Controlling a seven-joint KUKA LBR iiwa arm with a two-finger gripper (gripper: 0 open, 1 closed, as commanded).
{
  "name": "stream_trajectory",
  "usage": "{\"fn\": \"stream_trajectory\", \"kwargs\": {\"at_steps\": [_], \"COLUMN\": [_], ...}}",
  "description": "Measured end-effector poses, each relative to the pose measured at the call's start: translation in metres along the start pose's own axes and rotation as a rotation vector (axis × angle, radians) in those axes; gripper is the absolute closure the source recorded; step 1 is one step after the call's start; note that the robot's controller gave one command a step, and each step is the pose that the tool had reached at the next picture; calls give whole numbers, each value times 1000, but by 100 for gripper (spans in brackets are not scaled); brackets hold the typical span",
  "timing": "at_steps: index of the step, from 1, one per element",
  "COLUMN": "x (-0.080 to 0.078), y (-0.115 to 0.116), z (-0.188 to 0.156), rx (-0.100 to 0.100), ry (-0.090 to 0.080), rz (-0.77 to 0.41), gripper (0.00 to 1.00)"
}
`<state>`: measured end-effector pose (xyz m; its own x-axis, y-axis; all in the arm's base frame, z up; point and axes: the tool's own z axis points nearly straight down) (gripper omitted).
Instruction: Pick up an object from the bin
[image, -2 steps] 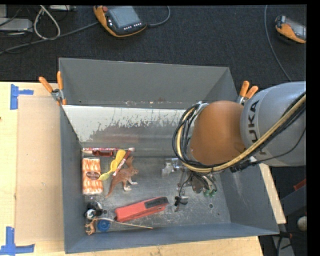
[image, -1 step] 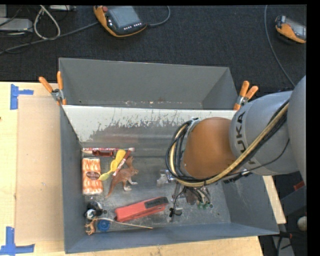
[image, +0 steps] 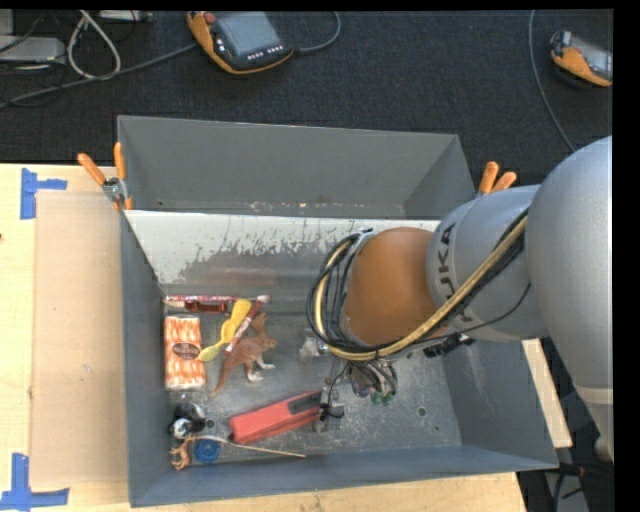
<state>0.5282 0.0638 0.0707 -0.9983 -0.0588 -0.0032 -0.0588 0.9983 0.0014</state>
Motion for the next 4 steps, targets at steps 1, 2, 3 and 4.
{"fn": "stream_trajectory", "kwargs": {"at_steps": [1,2,3,4], "x": [48,44,47,47], "y": [45,45,44,44], "z": [1,-1,0,0], "rx": [-1,-2,-1,-1], "ry": [9,-8,7,7], "rz": [-15,-13,-13,-13], "gripper": [100,0,100,100]}}
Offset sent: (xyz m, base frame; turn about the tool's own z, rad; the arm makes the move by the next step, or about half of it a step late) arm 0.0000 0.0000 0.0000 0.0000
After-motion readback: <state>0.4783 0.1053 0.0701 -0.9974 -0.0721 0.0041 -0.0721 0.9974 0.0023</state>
